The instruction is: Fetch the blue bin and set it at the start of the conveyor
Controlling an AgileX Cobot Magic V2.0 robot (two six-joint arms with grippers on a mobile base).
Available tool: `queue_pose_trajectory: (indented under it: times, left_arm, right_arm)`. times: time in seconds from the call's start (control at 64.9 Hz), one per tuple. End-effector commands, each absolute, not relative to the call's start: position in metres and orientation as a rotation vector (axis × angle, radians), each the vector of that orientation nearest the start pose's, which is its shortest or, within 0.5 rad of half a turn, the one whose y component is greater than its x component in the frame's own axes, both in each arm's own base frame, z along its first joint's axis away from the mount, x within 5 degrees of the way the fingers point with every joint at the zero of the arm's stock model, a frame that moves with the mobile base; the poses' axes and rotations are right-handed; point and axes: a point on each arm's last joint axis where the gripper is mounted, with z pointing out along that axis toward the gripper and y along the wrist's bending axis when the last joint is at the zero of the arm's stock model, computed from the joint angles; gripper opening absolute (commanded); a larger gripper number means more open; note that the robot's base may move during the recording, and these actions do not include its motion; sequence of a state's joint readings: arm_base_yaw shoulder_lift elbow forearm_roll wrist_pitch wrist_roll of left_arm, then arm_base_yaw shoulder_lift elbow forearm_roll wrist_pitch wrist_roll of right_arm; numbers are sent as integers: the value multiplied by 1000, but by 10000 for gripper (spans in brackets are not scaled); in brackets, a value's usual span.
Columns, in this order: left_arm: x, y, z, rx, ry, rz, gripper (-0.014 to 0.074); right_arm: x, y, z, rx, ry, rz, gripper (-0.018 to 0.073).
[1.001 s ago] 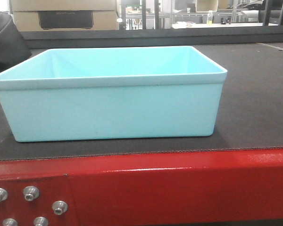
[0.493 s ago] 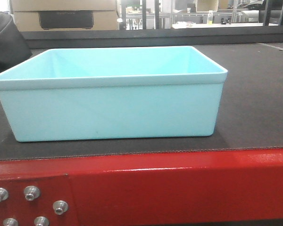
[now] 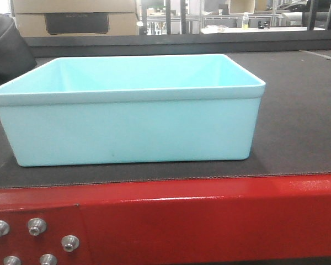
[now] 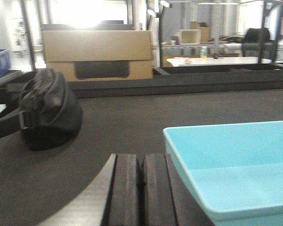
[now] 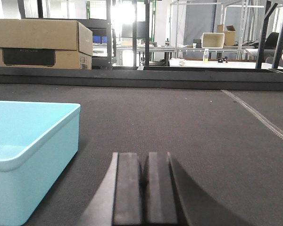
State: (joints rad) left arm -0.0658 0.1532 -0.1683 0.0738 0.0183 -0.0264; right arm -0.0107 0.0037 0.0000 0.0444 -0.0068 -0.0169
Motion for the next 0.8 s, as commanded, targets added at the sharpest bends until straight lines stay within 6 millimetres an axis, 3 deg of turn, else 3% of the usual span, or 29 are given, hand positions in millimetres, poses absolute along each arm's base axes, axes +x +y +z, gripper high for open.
queue_pose_trajectory:
  times: [0.0,0.169,0.785]
  left_arm:
    - [61,-3,248,39,1434,-24,-111]
    - [56,-2,218,16,1435,-49,-111]
    - [56,-1,216,-8,1452,-33,-111]
  right_arm:
    - [56,-1,216,27,1454,2,-165]
    - [56,-1,216,27,1454,2,-165]
    - [56,-1,216,27,1454,2,-165]
